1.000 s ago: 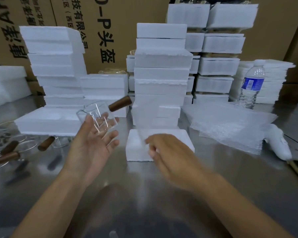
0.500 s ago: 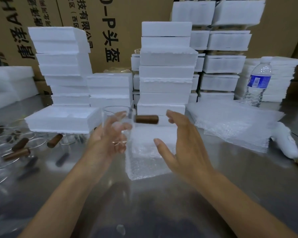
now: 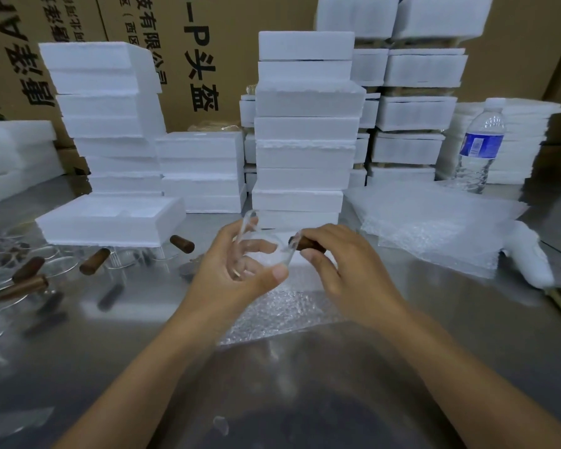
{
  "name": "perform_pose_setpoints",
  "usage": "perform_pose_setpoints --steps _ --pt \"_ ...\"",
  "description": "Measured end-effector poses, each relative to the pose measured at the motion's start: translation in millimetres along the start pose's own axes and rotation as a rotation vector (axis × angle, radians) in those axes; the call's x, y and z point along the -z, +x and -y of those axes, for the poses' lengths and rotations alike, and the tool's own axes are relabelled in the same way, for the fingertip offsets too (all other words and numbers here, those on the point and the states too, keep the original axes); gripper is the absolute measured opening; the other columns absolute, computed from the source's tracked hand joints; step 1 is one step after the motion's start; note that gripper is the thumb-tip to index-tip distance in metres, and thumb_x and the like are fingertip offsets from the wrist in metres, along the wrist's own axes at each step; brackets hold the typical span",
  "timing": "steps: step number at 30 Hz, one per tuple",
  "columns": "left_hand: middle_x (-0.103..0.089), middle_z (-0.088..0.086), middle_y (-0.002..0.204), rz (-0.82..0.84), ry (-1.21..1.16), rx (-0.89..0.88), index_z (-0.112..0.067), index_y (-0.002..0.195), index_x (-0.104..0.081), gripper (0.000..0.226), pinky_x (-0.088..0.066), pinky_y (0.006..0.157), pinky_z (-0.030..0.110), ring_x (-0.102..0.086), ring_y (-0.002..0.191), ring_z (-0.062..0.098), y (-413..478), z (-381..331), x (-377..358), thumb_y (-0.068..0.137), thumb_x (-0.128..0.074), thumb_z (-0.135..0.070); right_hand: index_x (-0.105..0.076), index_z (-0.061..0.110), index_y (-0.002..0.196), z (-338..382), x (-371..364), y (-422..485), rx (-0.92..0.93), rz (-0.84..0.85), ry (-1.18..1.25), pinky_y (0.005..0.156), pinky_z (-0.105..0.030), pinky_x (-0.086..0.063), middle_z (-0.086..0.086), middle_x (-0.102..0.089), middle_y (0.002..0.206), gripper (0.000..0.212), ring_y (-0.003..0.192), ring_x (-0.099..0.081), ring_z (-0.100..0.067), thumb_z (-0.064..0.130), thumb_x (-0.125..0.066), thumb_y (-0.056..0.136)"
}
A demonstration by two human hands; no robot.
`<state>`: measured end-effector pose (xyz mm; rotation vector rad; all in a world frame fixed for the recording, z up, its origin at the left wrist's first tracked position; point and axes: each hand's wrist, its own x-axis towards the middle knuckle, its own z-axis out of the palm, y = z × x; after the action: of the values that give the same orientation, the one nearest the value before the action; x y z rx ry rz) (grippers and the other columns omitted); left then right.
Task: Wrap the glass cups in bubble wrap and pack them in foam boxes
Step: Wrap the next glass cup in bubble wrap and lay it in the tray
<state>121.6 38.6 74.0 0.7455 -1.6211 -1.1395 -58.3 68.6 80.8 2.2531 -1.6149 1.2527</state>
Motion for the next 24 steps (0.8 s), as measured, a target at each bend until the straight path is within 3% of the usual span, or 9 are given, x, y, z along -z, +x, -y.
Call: perform_pose_setpoints --steps 2,4,6,8,12,16,21,24 --pt "-0.063 -0.013 0.112 -0.036 0.046 -0.022 -0.048 0.127 -0.034 0.089 -0.052 0.072 0.018 -0.064 0.08 0.006 1 1 -5 0.052 -0.082 -0.056 -0.066 0.018 0.108 -4 4 3 -0.063 -0.114 0.078 0.08 -0.022 -0.041 0.014 -0.058 0.092 0.019 0.088 -0.053 -0.009 0.015 -0.054 0.094" --pt "-0.056 -0.017 0.115 -0.065 0.134 -0.047 -0.048 0.131 -0.022 0.096 -0.05 0.073 0.014 -0.063 0.08 0.006 1 2 -8 0.051 -0.074 -0.056 -0.065 0.022 0.108 -10 11 7 -0.179 -0.268 0.193 0.079 -0.008 -0.039 0.018 -0.056 0.094 0.02 0.086 -0.052 0.004 0.013 -0.054 0.094" --pt "-0.053 -0.021 0.113 -0.075 0.246 -0.086 -0.05 0.127 -0.026 0.082 -0.047 0.074 0.01 -0.062 0.083 0.006 1 4 -9 0.058 -0.07 -0.056 -0.061 0.027 0.108 -17 15 11 -0.321 -0.403 0.279 0.074 0.002 -0.035 0.023 -0.049 0.096 0.019 0.086 -0.049 0.016 0.016 -0.052 0.095" --pt "-0.053 -0.023 0.109 -0.063 0.371 -0.142 -0.049 0.116 -0.039 0.052 -0.042 0.075 0.005 -0.058 0.086 0.004 1 9 -12 0.074 -0.068 -0.046 -0.058 0.033 0.108 -23 17 11 -0.457 -0.483 0.34 0.069 0.005 -0.034 0.021 -0.043 0.096 0.017 0.084 -0.046 0.022 0.022 -0.051 0.095" --pt "-0.055 -0.017 0.091 -0.018 0.567 -0.241 -0.039 0.095 -0.054 0.018 -0.034 0.075 0.002 -0.052 0.088 -0.001 6 15 -28 0.087 -0.064 -0.026 -0.059 0.034 0.108 -32 15 7 -0.557 -0.474 0.35 0.066 0.007 -0.032 0.014 -0.043 0.094 0.018 0.083 -0.051 0.009 0.025 -0.05 0.096" --pt "-0.046 -0.022 0.085 -0.008 0.747 -0.256 -0.039 0.097 -0.052 0.01 -0.032 0.075 0.007 -0.045 0.087 -0.004 15 17 -40 0.089 -0.058 -0.036 -0.065 0.022 0.116 -41 14 5 -0.618 -0.439 0.292 0.065 0.009 -0.03 0.003 -0.045 0.096 0.025 0.079 -0.05 0.005 0.023 -0.052 0.095" --pt "-0.043 -0.012 0.104 -0.093 0.848 -0.152 -0.032 0.116 -0.061 0.031 -0.036 0.085 0.021 -0.045 0.102 0.007 28 22 -58 0.09 -0.055 -0.048 -0.066 0.021 0.114 -45 16 5 -0.64 -0.449 0.3 0.063 0.01 -0.029 0.001 -0.047 0.099 0.023 0.077 -0.05 0.007 0.023 -0.054 0.094" --pt "-0.042 -0.009 0.097 -0.096 0.905 -0.13 -0.032 0.11 -0.067 0.028 -0.033 0.084 0.02 -0.042 0.099 0.01 30 26 -61 0.088 -0.06 -0.047 -0.066 0.021 0.112 -47 18 6 -0.645 -0.461 0.32 0.065 0.008 -0.031 0.0 -0.048 0.101 0.022 0.077 -0.051 0.006 0.022 -0.056 0.093"
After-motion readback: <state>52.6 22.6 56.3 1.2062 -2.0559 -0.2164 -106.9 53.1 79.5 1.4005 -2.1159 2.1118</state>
